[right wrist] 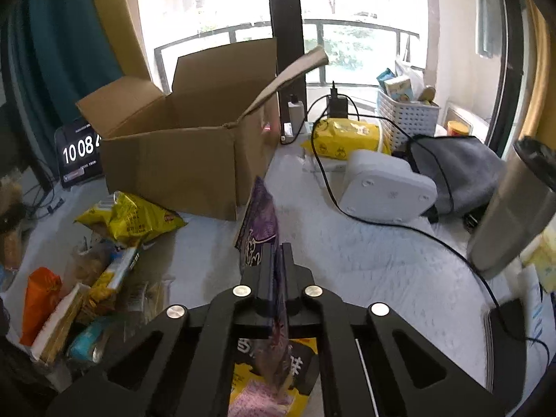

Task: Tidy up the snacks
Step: 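Carry the bread bag and purple packet into the cardboard box and release both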

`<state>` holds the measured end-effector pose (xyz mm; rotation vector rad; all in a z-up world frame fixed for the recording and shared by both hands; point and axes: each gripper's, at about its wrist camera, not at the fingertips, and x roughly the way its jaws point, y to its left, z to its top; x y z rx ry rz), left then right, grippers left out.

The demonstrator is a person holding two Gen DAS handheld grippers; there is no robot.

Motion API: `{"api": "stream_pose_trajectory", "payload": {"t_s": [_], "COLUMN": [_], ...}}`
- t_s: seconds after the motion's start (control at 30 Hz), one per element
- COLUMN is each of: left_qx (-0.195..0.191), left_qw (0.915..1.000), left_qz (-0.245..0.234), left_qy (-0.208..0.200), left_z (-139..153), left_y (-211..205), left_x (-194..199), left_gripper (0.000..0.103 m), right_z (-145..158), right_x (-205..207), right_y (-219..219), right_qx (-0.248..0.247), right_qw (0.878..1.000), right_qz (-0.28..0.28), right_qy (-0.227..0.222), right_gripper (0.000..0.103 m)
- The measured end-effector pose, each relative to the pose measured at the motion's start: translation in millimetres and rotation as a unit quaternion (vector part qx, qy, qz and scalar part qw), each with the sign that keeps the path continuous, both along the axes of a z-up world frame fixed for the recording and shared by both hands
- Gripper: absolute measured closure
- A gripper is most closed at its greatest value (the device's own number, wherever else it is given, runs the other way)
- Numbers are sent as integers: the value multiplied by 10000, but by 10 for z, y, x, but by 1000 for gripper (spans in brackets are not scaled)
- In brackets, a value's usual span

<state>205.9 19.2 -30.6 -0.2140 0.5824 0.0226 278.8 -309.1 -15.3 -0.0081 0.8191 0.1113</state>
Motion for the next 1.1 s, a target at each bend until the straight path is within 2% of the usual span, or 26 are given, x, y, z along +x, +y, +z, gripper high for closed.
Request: {"api": "stream_pose_trajectory", "payload": {"t_s": [0.2, 0.37, 0.53, 0.73, 0.87, 1.1], "left_qx": [34, 23, 281, 375, 446, 231], "left_qw": [9993, 9972, 9917, 9851, 9827, 9850], "left_qz": [-166, -403, -808, -1115, -1209, -1362], "left_qy": [-321, -623, -958, -1252, -1328, -1039], "left_z": [201, 425, 692, 971, 1064, 939], "left_y": [71, 84, -13, -100, -145, -218], "left_x": [136, 247, 425, 750, 1119, 1834], "left_gripper": [38, 38, 38, 38, 38, 38], "right_z": [394, 782, 1163, 1553, 1599, 1387], "right_x": [99, 119, 243, 599, 956, 1532], "right_y": [151, 340, 516, 682, 784, 956], "right_qx": [-75, -347, -446, -355, -343, -365], "right_qw": [9989, 9953, 9893, 9806, 9778, 9784], "right_qz": [47, 283, 550, 718, 779, 846], "right_qy": [-464, -858, -1279, -1787, -1915, -1848], "right_gripper": [102, 102, 102, 102, 102, 102]}}
